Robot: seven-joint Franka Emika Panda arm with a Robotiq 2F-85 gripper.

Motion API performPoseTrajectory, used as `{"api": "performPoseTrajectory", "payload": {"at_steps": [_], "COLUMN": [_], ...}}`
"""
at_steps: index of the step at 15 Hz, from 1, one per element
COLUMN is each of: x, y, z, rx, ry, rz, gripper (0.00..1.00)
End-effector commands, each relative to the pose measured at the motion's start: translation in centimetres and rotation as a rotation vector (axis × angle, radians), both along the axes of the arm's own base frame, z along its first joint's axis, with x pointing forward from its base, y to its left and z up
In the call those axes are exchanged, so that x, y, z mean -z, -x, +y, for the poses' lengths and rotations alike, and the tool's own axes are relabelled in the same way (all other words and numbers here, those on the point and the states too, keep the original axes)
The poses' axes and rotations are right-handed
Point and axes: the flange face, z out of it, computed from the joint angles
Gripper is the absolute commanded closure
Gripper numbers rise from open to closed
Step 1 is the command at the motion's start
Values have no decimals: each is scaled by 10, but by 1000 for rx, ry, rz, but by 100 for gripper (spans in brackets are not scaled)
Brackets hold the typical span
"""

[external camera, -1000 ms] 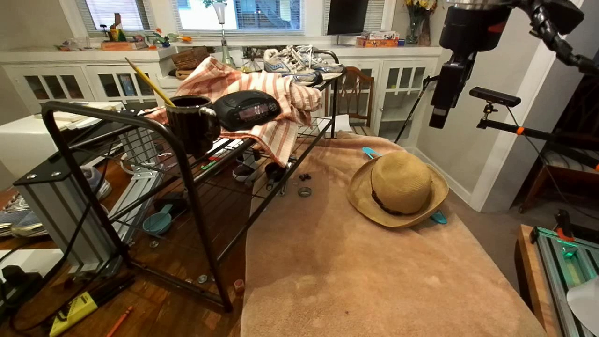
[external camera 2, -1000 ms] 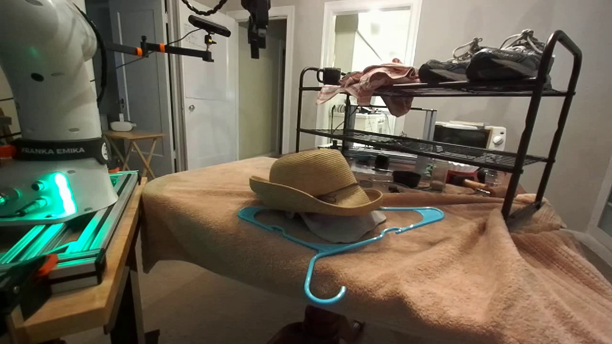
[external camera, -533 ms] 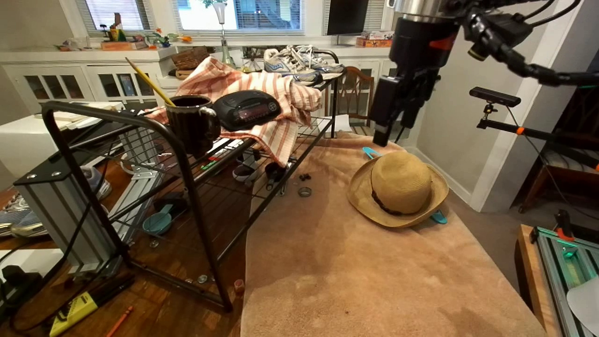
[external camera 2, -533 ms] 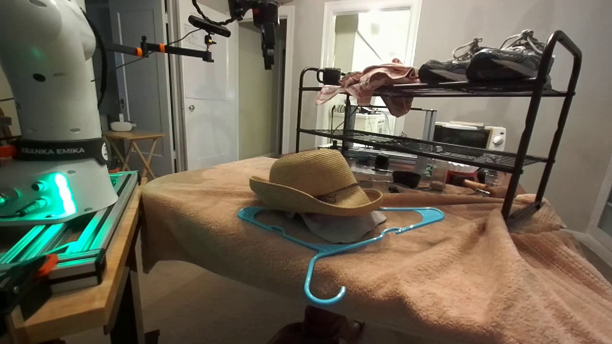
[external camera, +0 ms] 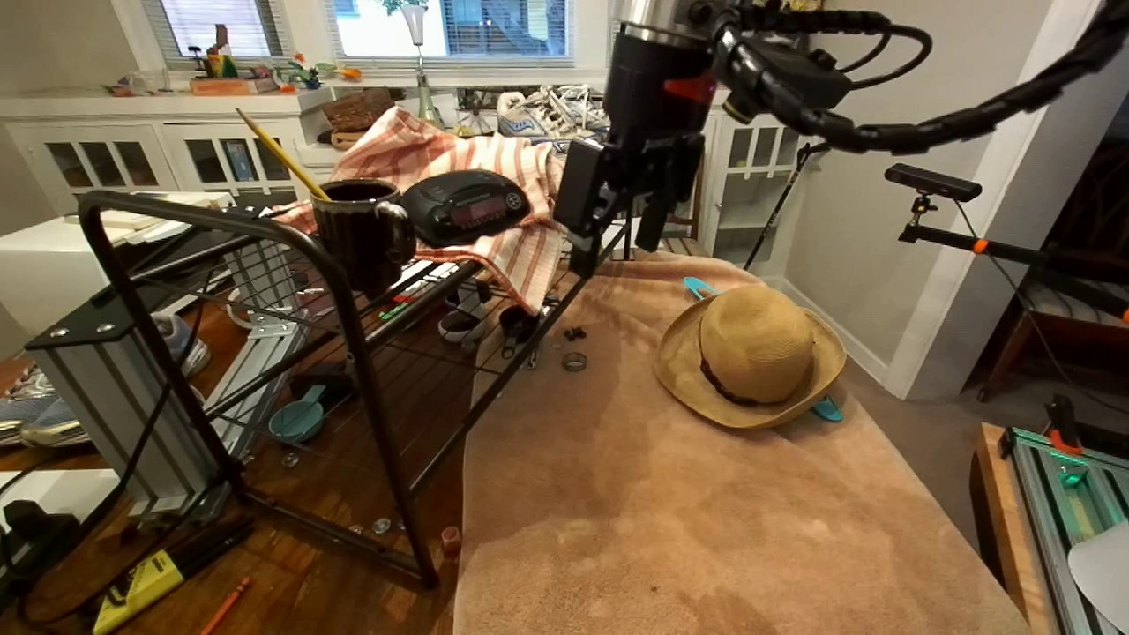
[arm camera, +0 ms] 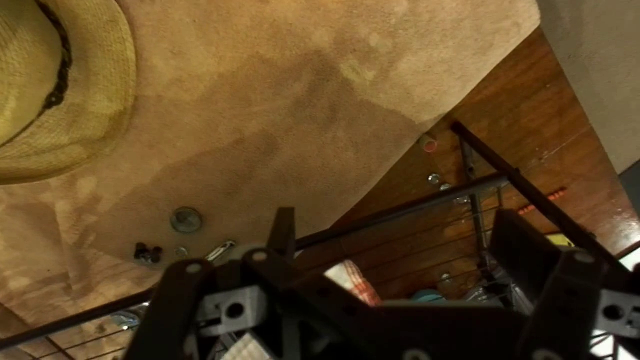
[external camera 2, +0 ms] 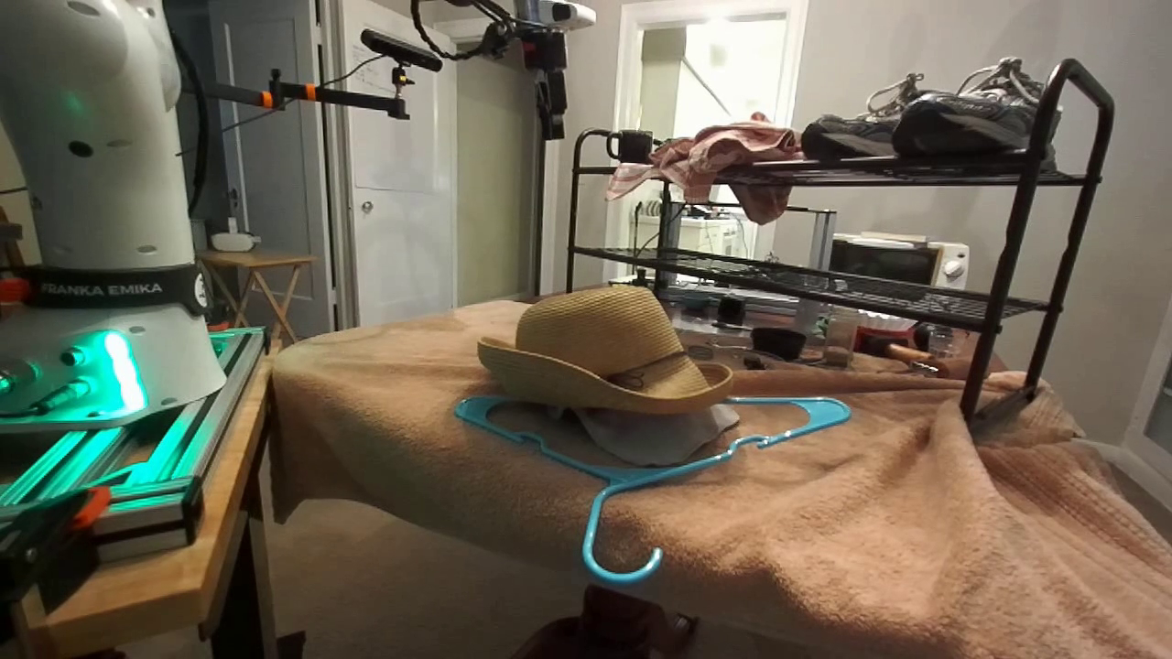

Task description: Remove the black cup from the top rack and put it on the towel on the table

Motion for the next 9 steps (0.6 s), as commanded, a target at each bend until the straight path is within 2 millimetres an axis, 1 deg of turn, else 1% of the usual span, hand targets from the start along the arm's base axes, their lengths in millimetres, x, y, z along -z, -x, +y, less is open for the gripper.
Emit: {"api": "performPoseTrajectory", "payload": {"at_steps": [1,4,7,9], "x": [-5,-12,-18,-19], "y": [-30,-51,-72,-85], "z": [37,61,76,82], "rx": [-75,-122,-169,-180], "ry": [-23,-8,1,6], "rz": [-14,-59,-111,-133], "gripper": [0,0,0,0]}}
